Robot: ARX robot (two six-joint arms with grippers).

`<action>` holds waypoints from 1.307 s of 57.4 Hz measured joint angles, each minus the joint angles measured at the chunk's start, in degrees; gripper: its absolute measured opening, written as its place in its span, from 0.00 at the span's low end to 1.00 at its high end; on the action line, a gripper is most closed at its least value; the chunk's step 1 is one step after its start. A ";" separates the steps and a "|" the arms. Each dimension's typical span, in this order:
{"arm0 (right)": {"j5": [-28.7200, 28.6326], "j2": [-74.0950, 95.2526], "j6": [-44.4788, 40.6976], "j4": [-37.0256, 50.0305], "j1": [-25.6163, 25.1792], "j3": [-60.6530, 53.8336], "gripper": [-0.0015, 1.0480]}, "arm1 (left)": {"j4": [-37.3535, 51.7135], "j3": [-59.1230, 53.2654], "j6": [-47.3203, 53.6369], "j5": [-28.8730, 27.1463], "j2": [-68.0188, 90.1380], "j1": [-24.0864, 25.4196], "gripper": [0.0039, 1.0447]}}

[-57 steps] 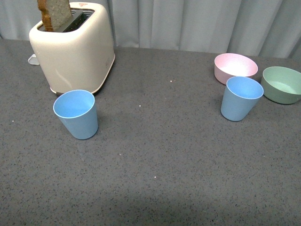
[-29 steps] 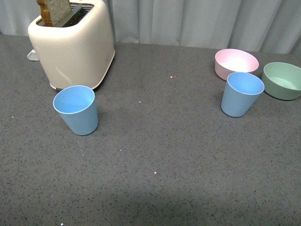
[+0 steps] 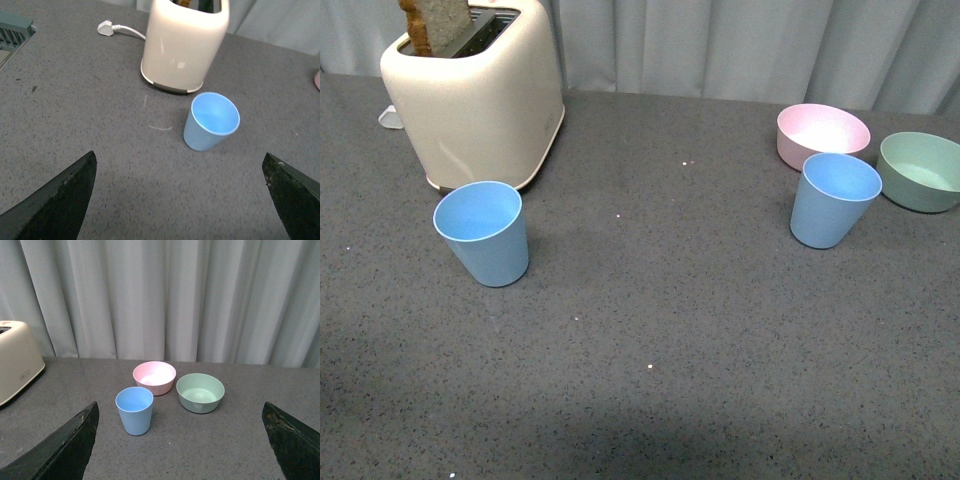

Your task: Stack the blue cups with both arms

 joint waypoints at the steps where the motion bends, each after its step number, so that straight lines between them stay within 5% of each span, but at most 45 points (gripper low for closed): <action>1: 0.00 0.00 0.00 -0.02 0.00 0.00 0.91 | 2.12 1.79 -0.42 0.31 4.85 0.00 0.94; 13: 0.00 0.00 0.00 -0.02 0.00 0.00 0.91 | 1.70 18.93 -5.40 1.33 39.63 -0.57 0.94; 58: 0.00 0.00 0.00 -0.02 0.00 0.00 0.91 | -10.67 41.90 -12.92 0.11 66.49 -5.16 0.93; 75: 0.00 0.00 0.00 -0.02 0.00 0.00 0.91 | -14.14 44.57 -14.97 0.94 69.13 -5.53 0.48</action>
